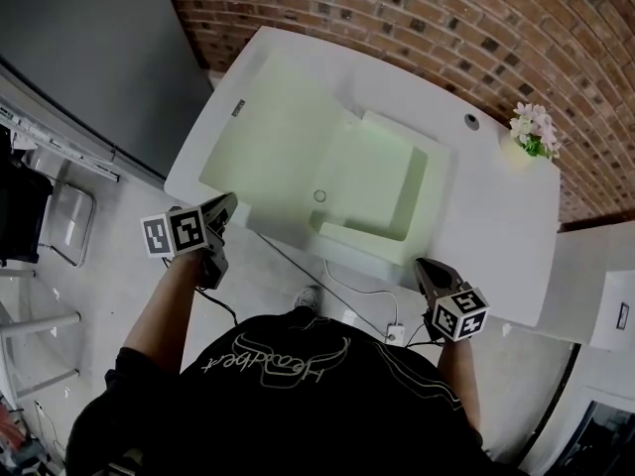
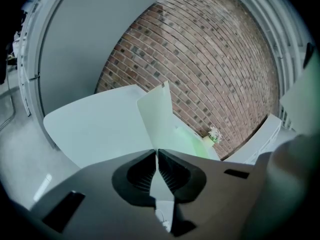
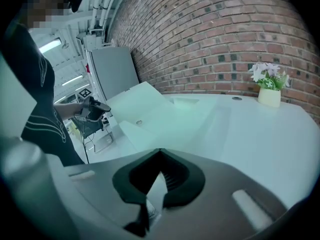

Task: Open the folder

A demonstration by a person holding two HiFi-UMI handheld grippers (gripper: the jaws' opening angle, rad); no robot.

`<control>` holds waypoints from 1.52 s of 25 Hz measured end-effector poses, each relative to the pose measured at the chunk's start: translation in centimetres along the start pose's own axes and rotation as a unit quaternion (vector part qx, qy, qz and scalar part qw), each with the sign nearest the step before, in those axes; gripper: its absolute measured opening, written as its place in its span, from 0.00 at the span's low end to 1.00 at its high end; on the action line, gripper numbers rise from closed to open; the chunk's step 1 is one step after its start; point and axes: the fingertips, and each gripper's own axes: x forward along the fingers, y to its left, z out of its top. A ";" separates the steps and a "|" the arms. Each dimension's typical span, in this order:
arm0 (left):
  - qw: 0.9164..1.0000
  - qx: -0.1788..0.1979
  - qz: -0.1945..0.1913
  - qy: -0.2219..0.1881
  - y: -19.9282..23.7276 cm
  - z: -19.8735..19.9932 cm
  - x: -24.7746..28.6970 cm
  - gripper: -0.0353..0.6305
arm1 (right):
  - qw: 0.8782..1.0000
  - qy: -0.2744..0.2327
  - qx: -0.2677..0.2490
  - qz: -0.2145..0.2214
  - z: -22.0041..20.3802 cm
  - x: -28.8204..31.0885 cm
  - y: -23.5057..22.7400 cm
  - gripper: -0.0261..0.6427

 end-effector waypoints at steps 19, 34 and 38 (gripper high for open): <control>0.995 -0.098 -0.004 0.027 5.2 -2.0 2.6 0.07 | 1.000 0.005 0.013 -0.014 0.1 0.0 -0.5 0.04; 0.988 -0.150 -0.014 0.035 6.6 -3.6 3.3 0.07 | 0.999 0.006 0.015 -0.034 0.3 0.3 -1.3 0.05; 0.988 -0.147 -0.020 0.028 6.3 -3.5 3.0 0.07 | 0.999 0.014 0.025 -0.039 0.4 0.4 -1.4 0.05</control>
